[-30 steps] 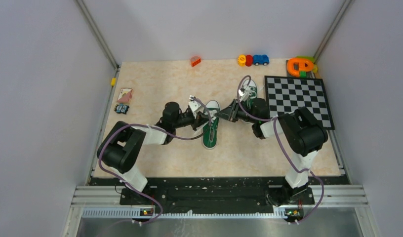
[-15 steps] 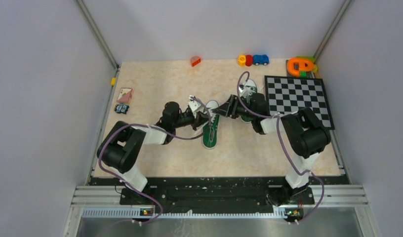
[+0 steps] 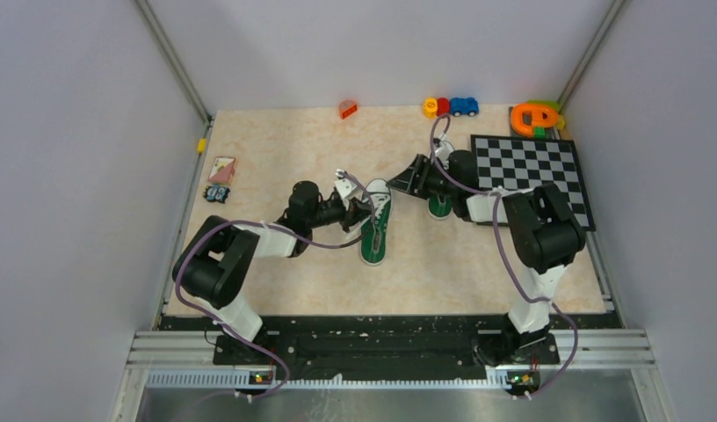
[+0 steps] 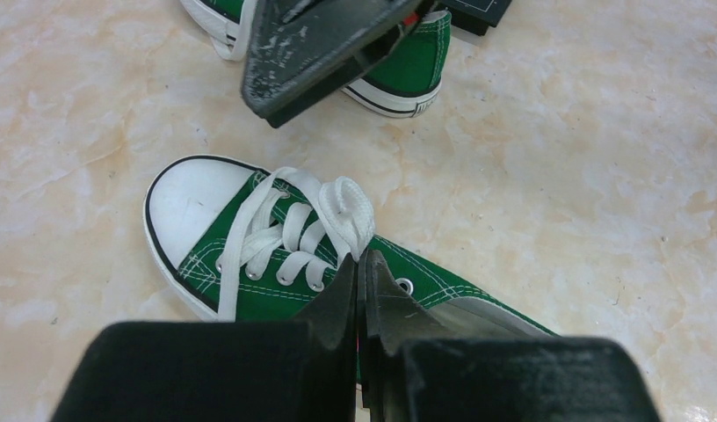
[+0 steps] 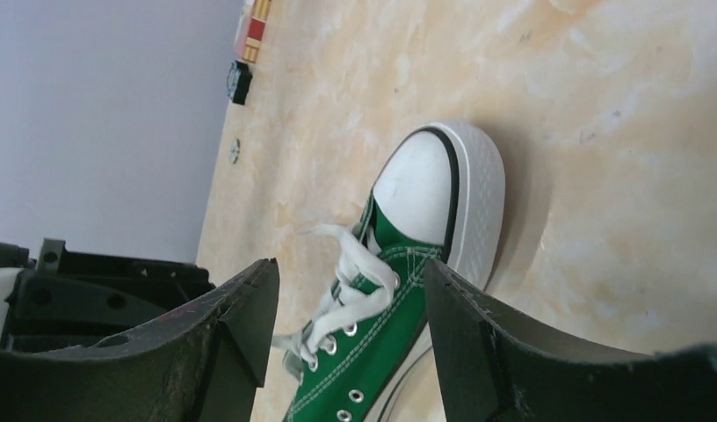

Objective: Tie the shoes
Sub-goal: Wrap the shoelace around the shoelace.

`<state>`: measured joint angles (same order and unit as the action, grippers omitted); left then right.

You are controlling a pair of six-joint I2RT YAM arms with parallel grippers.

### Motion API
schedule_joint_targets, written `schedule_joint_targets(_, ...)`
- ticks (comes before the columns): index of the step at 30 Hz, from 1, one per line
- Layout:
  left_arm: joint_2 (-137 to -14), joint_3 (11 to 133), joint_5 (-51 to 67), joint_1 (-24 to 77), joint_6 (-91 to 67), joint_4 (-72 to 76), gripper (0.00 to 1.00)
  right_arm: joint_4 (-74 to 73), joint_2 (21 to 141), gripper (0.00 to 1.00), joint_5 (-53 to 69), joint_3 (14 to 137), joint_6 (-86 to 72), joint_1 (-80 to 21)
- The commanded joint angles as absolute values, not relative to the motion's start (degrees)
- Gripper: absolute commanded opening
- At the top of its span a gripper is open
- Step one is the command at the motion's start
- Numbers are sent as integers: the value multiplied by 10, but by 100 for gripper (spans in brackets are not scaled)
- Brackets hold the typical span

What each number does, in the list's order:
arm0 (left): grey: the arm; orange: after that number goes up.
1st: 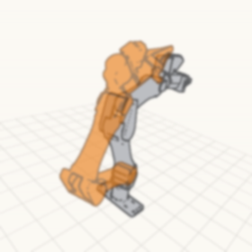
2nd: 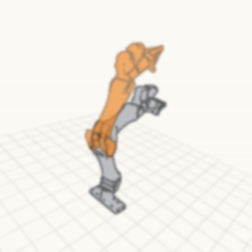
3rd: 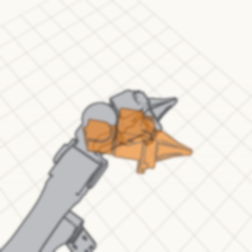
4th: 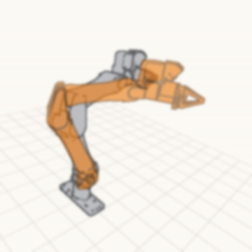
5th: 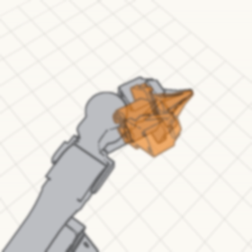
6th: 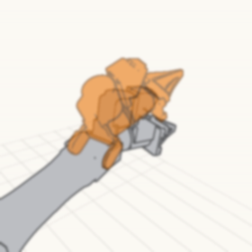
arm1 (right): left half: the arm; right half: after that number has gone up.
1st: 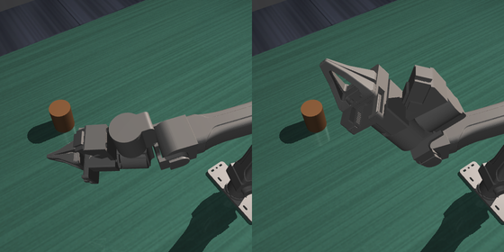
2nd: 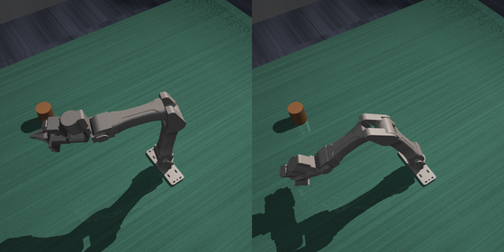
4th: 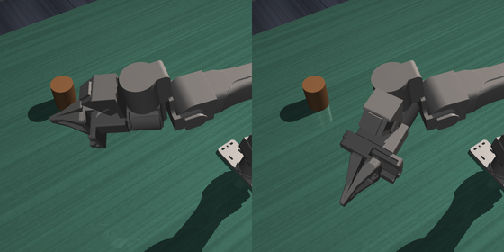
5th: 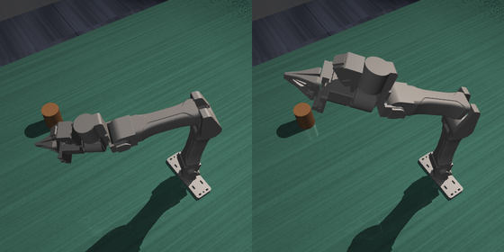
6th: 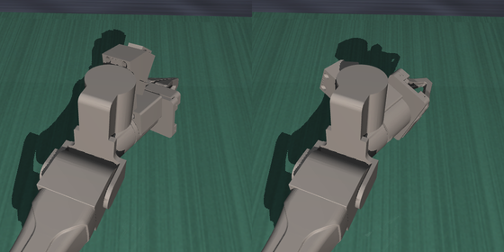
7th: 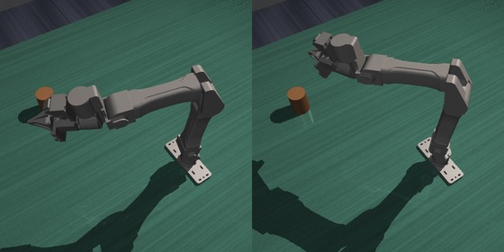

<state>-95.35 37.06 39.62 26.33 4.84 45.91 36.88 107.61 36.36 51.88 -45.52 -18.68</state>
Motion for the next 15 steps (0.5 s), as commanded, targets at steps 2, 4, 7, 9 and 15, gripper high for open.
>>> schedule_joint_targets(2, -939, 378, 402, 261, 43, 487, 0, 262, 1107, 61, 390, 605, -409, -186)
schedule_joint_targets(4, -939, 379, 402, 261, 42, 486, 0, 203, 1117, 58, 388, 635, -384, -187)
schedule_joint_targets(7, -936, 380, 399, 261, 47, 477, 0, 132, 1115, 55, 374, 661, -344, -193)
schedule_joint_targets(9, -935, 382, 397, 261, 51, 469, 0, 105, 1111, 54, 371, 669, -326, -195)
schedule_joint_targets(15, -937, 385, 398, 261, 52, 466, 0, 69, 1123, 51, 386, 693, -316, -202)
